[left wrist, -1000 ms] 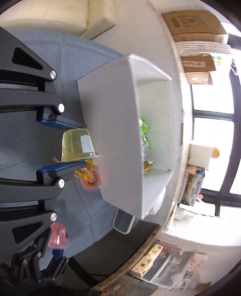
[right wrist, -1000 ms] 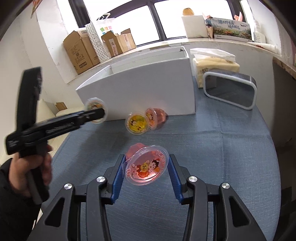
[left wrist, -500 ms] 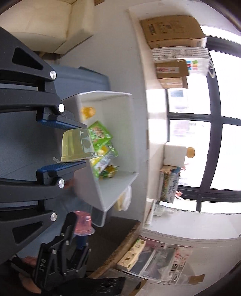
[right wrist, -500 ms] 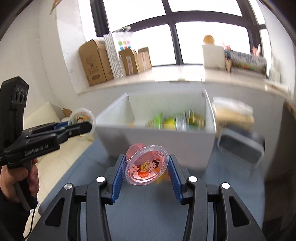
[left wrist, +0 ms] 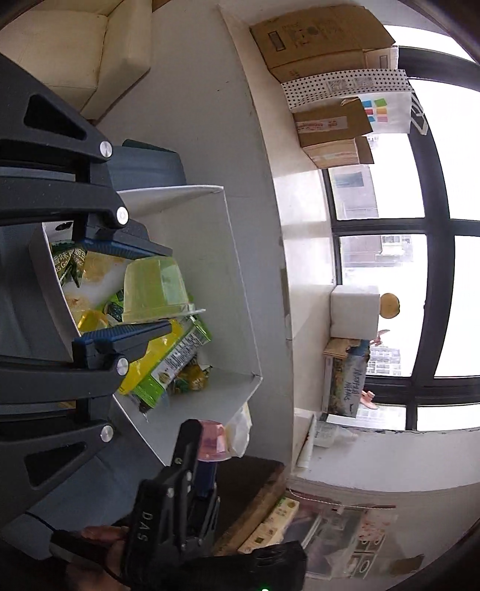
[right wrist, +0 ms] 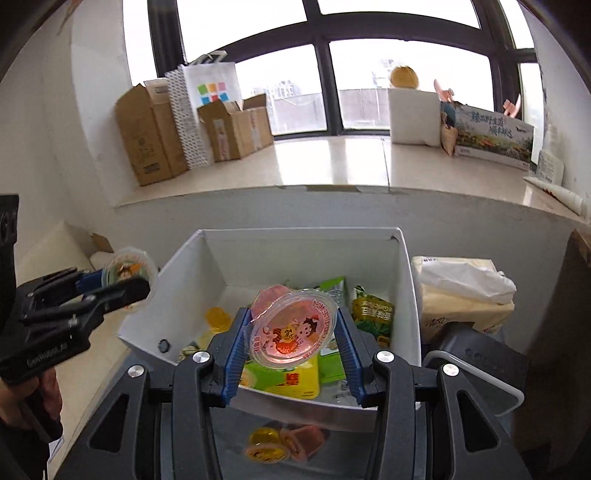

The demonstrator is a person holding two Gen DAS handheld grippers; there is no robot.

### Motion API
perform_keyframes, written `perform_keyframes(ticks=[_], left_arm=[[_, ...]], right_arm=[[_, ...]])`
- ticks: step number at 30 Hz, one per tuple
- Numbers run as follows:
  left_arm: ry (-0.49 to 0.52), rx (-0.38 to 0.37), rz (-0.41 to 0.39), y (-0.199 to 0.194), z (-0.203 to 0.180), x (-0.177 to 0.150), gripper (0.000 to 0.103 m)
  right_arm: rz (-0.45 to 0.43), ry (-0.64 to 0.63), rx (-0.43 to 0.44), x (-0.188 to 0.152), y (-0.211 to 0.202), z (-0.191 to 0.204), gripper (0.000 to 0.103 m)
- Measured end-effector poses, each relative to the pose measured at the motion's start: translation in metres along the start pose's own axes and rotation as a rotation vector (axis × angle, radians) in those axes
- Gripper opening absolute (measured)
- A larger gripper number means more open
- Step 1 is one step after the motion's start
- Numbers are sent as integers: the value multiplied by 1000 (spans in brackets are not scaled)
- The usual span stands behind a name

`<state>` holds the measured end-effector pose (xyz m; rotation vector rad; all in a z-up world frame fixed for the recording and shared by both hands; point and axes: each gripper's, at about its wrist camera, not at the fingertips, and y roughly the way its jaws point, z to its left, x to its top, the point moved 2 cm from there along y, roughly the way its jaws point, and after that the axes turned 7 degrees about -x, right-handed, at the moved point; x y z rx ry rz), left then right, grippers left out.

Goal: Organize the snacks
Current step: 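Carry both jelly cups over the white box and open both tools, then reach the right tool to the pink jelly cup and grasp it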

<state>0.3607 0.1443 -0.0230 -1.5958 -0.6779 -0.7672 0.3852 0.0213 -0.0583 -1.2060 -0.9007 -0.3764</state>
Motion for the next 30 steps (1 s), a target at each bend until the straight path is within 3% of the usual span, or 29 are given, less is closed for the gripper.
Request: perform_keyframes(ticks=[4, 6, 7, 8, 9, 12, 23, 30], left_arm=[[-2, 11, 32, 17, 6, -10, 38], [-5, 50, 37, 23, 9, -14, 61], [-8, 60, 36, 23, 10, -15, 93], [-17, 63, 20, 22, 11, -15, 103], [-19, 61, 1, 20, 11, -14, 103], [-29, 67, 15, 18, 13, -12, 103], [-16, 52, 12, -10, -3, -23, 103], [-34, 3, 16, -44, -33, -55, 103]], right_arm=[[21, -6, -44, -5, 12, -9, 49], [38, -6, -54, -9, 18, -12, 56], [57, -7, -54, -11, 21, -12, 67], [62, -8, -63, -11, 22, -13, 96], [48, -16, -71, -12, 20, -13, 103], [25, -41, -106, -12, 12, -12, 103], [-11, -15, -64, -22, -22, -10, 103], [-50, 24, -39, -48, -63, -11, 103]])
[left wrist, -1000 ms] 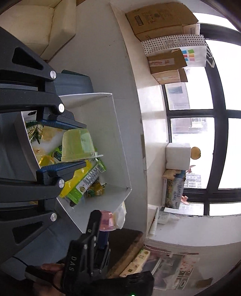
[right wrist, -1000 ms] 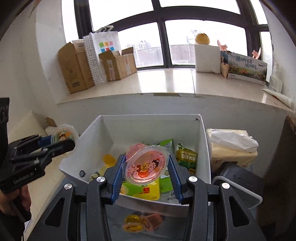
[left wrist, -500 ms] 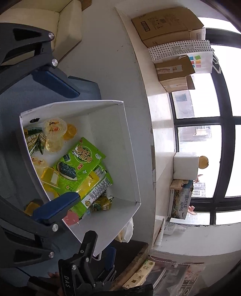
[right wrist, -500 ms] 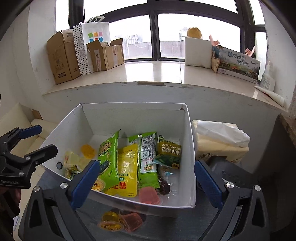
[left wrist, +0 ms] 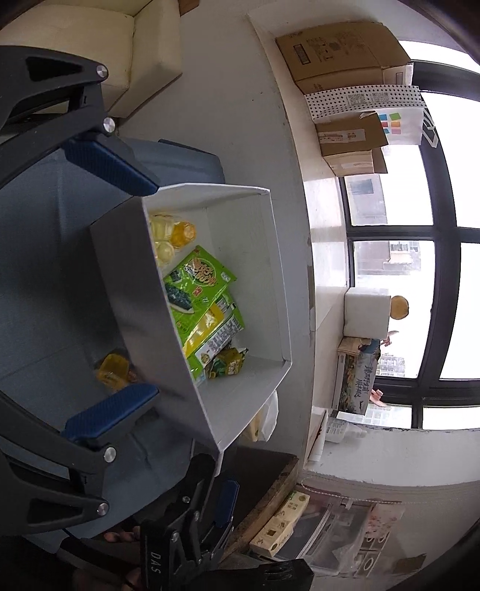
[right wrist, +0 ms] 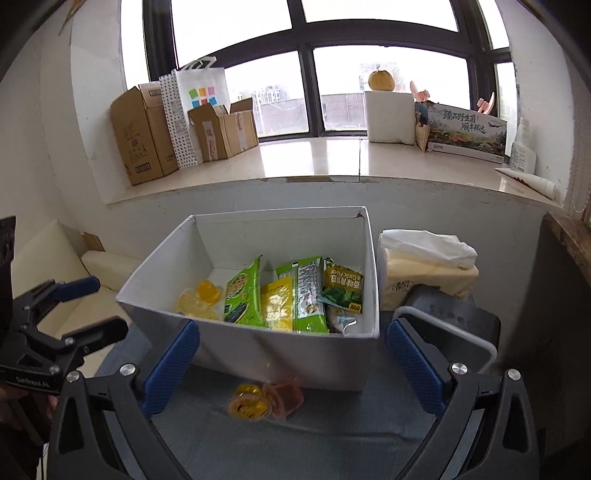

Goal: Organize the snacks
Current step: 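Reach the right tool to the pink jelly cup and grasp it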

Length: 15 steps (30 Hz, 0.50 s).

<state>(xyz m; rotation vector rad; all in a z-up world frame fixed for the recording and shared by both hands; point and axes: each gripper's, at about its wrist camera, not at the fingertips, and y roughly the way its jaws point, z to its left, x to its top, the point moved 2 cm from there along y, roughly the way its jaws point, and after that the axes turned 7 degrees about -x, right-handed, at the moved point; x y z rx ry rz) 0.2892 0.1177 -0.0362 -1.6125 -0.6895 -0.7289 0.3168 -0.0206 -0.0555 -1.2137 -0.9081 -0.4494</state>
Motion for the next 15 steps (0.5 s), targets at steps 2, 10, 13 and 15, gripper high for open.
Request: perform_keyframes(ticks=[2, 10, 13, 15], left_arm=[[1, -13, 6, -6, -9, -11, 103], [-41, -62, 7, -27, -36, -61, 103], [-53, -85, 10, -30, -41, -76, 103], [-60, -87, 20, -29, -41, -83, 103]], right_arm=[[-1, 29, 7, -14, -9, -2, 103], [110, 126, 82, -78, 2, -12, 103], [139, 170, 96, -90, 16, -17, 103], [146, 189, 93, -91, 28, -18, 103]])
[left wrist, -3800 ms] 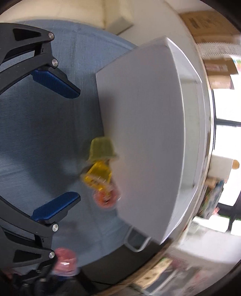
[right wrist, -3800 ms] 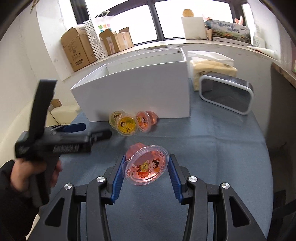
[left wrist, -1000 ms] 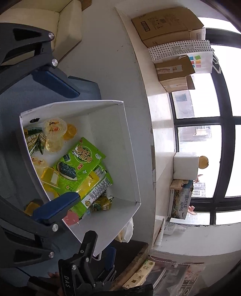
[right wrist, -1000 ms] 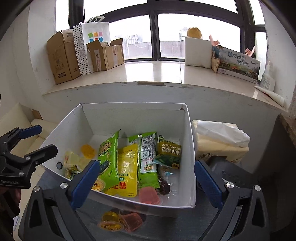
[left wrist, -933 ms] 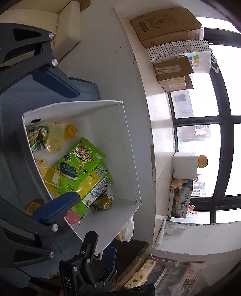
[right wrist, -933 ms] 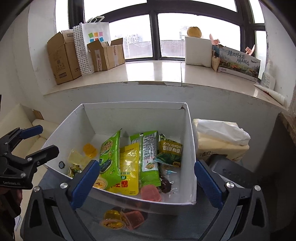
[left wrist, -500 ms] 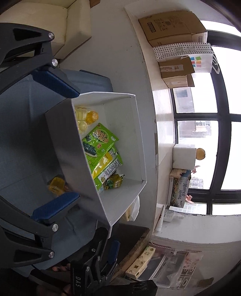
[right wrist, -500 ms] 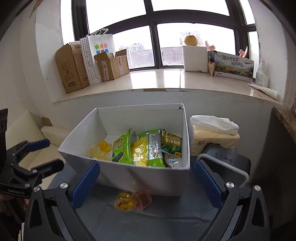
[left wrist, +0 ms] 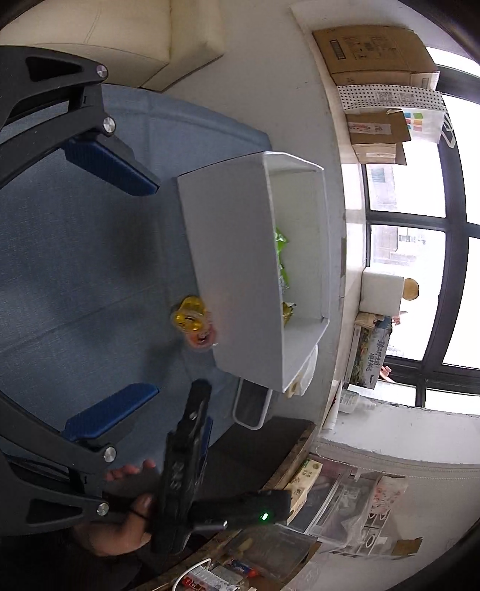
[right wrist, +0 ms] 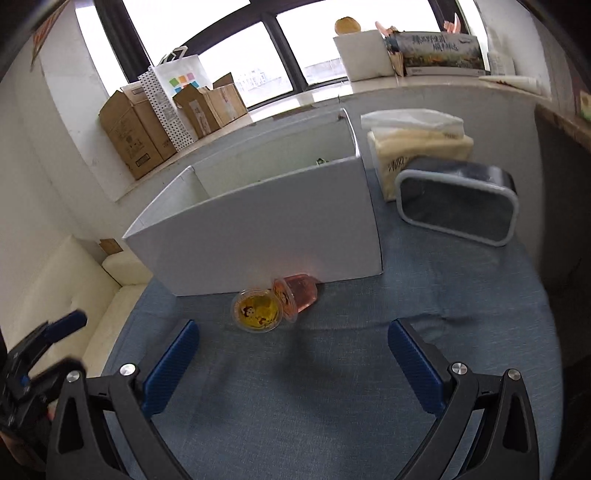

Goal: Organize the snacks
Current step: 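Reach the right tool to the pink jelly cup and grasp it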

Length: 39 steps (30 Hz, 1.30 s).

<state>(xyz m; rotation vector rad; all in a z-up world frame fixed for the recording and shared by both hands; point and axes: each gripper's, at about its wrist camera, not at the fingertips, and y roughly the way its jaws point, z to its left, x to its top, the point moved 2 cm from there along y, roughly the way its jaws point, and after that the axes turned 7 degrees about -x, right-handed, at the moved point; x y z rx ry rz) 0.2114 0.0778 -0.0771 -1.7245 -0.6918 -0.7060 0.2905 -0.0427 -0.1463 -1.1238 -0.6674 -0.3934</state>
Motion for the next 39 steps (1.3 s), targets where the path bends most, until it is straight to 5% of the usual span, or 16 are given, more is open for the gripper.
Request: perform_keyframes(ticks=[8, 13, 24, 30, 32, 39], left_arm=[[-30, 4, 26, 7, 15, -12, 103], [-46, 1, 37, 15, 23, -15, 103], [-52, 3, 50, 25, 24, -20, 103], [-45, 3, 57, 28, 22, -21, 103], [-44, 3, 63, 30, 20, -22, 103], [-21, 22, 81, 34, 16, -24, 103]], right_arm=[[43, 87, 43, 14, 47, 0, 103], [69, 122, 14, 16, 70, 4, 88], [76, 298, 142, 12, 79, -14, 52], [60, 118, 53, 7, 79, 2, 51], [79, 98, 66, 9, 81, 6, 40], [62, 76, 83, 6, 71, 7, 39]])
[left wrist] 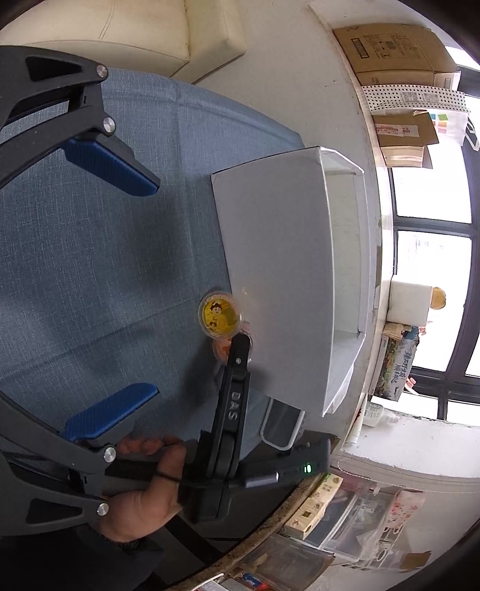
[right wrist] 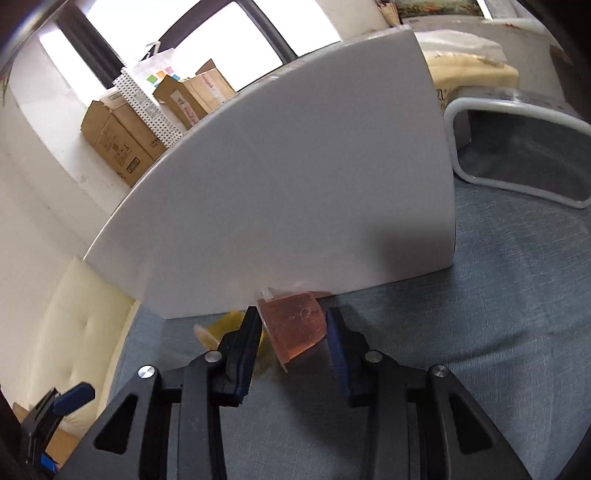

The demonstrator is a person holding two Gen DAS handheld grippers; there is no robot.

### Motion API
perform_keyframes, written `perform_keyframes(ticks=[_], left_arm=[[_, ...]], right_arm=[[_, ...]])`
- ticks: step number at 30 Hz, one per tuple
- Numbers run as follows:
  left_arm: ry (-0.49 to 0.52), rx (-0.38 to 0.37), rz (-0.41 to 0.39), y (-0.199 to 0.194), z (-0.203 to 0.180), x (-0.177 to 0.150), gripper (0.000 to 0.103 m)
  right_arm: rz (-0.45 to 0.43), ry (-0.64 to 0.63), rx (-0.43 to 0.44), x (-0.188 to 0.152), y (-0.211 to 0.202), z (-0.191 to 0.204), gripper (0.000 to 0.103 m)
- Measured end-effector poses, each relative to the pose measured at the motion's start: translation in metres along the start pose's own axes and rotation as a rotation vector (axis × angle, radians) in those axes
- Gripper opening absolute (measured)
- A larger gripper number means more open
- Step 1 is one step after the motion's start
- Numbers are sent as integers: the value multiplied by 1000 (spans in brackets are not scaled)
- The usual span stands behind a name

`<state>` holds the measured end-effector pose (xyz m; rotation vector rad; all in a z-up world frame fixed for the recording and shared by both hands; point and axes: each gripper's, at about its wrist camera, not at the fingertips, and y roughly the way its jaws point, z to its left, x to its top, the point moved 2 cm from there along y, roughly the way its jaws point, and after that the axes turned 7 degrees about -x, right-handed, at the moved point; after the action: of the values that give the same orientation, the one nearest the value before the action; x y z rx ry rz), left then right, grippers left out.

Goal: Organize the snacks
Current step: 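Reach the right tool to the pink jelly cup and grasp it, then grasp the last orange jelly cup with the left tool while the right tool holds its cup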

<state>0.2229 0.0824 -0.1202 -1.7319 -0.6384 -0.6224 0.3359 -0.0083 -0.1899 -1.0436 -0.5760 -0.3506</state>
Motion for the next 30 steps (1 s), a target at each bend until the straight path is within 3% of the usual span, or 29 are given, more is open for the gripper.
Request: perform_keyframes(ticks=[10, 14, 19, 24, 25, 29, 30], left_arm=[[11, 36, 42, 36, -8, 11, 103], [-22, 14, 58, 65, -14, 22, 103], [-11, 66, 78, 97, -22, 32, 103], [-26, 82, 93, 120, -21, 40, 102], [-16, 84, 95, 124, -22, 41, 97], [5, 73, 98, 129, -24, 44, 54], [2, 71, 101, 129, -23, 45, 54]], right_arm=[[-97, -129, -55, -8, -67, 7, 39], [-134, -130, -73, -16, -107, 6, 39], [-162, -144, -113, -29, -147, 2, 39], [-163, -125, -130, -40, -162, -14, 39], [-160, -120, -132, -42, -162, -18, 39], [-149, -93, -135, -46, -163, -29, 39], [-146, -90, -137, -47, -162, -30, 39]])
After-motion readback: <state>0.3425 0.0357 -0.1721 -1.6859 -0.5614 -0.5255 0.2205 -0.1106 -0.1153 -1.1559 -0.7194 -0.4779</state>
